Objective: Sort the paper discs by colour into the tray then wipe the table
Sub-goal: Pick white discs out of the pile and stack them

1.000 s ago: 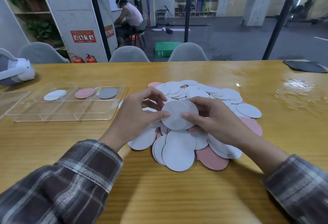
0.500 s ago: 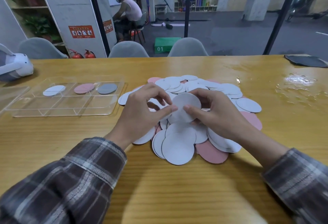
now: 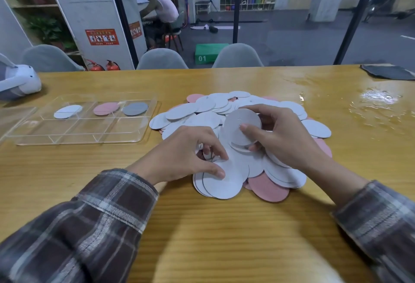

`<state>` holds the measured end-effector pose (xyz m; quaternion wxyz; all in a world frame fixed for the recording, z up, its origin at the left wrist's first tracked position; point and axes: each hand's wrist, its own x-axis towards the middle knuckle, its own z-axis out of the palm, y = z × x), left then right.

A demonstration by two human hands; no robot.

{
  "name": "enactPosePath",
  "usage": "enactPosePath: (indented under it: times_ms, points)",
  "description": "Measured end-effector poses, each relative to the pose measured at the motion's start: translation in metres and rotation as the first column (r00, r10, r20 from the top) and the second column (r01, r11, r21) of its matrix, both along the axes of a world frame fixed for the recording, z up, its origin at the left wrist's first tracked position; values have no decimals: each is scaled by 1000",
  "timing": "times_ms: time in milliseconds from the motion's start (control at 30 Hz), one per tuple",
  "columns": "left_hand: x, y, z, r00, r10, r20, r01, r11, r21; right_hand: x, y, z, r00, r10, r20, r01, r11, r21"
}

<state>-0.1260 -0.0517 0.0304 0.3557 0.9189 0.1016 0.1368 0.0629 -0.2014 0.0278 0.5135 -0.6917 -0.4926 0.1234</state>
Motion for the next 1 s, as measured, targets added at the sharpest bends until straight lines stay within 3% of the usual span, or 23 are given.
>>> enactPosePath:
  times_ms: [167,333,500,1000]
  points:
    - [0,2,6,1000,11,25,-7,988,-153,1,2,0,993,60,-106,-58,998,17]
    - [2,14,7,955,213,205,-134,929,-344,0,3,0,979,109,-170,-110,994,9]
    - [11,8,-3,905,352,239,-209,857,-471,-4,3,0,965,153,-214,-156,988,3]
    - [16,-8,-2,885,396,244,-239,837,-492,-5,3,-2,969,165,-181,-165,986,17]
